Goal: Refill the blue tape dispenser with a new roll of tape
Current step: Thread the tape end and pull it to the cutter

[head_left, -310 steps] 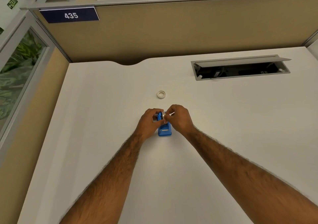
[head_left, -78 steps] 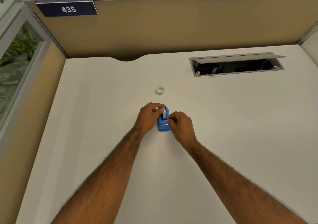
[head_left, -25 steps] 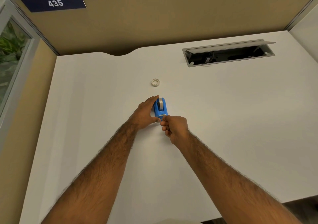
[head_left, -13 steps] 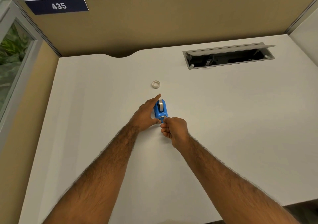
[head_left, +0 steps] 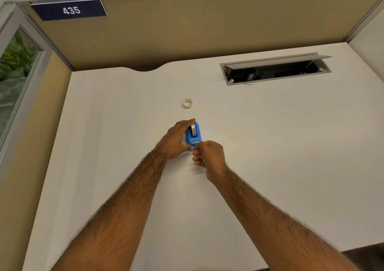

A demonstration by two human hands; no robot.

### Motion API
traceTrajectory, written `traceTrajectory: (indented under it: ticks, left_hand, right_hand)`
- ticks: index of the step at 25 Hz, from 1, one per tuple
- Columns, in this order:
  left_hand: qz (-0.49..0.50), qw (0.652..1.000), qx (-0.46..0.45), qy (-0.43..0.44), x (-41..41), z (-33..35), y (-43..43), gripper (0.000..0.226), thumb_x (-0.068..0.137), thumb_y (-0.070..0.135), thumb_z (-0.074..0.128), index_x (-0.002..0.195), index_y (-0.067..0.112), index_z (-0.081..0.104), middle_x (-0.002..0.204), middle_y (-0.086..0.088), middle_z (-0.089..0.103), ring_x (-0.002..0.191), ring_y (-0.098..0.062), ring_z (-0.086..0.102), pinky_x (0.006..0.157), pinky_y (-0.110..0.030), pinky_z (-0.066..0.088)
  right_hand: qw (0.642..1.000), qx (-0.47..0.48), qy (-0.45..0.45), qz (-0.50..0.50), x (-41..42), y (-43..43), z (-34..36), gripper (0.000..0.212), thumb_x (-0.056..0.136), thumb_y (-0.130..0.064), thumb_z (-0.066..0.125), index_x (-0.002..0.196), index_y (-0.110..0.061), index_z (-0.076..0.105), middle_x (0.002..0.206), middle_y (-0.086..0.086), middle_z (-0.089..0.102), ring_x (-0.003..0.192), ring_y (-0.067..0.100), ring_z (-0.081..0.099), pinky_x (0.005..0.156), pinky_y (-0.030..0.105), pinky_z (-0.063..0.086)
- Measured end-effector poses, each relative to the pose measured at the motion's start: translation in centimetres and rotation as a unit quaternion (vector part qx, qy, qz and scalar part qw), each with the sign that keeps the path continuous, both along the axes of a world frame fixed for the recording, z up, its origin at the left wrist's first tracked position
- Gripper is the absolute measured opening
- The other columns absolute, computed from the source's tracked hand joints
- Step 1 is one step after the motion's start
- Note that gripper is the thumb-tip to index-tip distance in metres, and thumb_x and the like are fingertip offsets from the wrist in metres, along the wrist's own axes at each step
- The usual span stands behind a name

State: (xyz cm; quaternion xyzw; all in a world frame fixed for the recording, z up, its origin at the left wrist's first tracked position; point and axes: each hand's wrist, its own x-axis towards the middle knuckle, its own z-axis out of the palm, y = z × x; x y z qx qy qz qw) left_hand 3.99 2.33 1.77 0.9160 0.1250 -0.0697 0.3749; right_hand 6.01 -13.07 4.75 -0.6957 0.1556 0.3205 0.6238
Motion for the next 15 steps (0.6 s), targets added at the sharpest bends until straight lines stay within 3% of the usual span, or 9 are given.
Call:
traceTrajectory:
  ticks: [10, 15]
  left_hand:
    - [0.004, 1.000, 0.006, 0.005, 0.0, -0.4, 0.0, 0.096, 0.076, 0.027, 0.082, 0.151, 0.037, 0.023, 0.153, 0.009, 0.034, 0.134, -0.018, 0.041, 0.108, -0.039, 0.038]
    - [0.023, 1.000, 0.002, 0.019, 0.1, -0.6, 0.0, 0.107, 0.075, 0.032, 0.083, 0.154, 0.040, 0.012, 0.158, 0.006, 0.029, 0.139, -0.019, 0.036, 0.110, -0.042, 0.035]
  right_hand:
    - [1.000, 0.012, 0.006, 0.002, -0.2, 0.1, -0.6, 0.017, 0.093, -0.013, 0.053, 0.095, -0.002, 0.066, 0.075, 0.010, 0.067, 0.059, 0.016, 0.060, 0.053, 0.025, 0.054]
    - [1.000, 0.000, 0.012, 0.002, -0.4, -0.1, -1.3, 0.017, 0.095, -0.019, 0.056, 0.090, -0.007, 0.066, 0.075, 0.009, 0.069, 0.059, 0.015, 0.062, 0.052, 0.023, 0.054]
